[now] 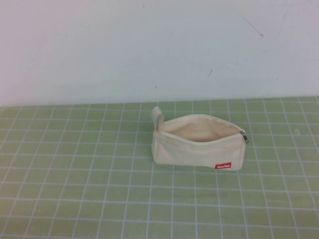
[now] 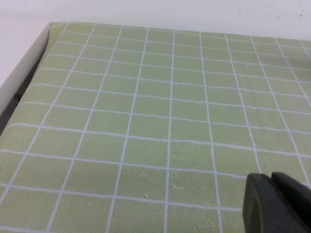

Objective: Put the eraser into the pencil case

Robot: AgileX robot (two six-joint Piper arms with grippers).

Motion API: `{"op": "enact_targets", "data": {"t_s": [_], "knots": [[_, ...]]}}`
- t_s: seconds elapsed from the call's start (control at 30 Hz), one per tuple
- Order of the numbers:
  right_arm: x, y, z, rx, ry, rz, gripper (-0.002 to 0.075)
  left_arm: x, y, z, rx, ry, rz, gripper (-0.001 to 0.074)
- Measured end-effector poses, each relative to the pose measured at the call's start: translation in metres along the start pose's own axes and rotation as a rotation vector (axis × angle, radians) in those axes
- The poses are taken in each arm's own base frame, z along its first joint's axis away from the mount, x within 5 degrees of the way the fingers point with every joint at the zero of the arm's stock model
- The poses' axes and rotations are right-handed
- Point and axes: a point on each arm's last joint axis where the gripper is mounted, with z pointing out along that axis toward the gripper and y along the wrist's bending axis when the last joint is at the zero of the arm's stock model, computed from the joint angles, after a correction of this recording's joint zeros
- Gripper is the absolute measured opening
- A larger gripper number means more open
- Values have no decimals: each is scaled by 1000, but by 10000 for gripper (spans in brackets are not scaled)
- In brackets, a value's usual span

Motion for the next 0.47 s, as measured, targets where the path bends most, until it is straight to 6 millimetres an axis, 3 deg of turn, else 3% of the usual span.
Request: {"op": "enact_targets", "data": {"t_s": [0.47], "knots": [[0, 0, 0, 1, 0, -6, 0, 0, 0, 0, 0, 0, 0, -1]]}}
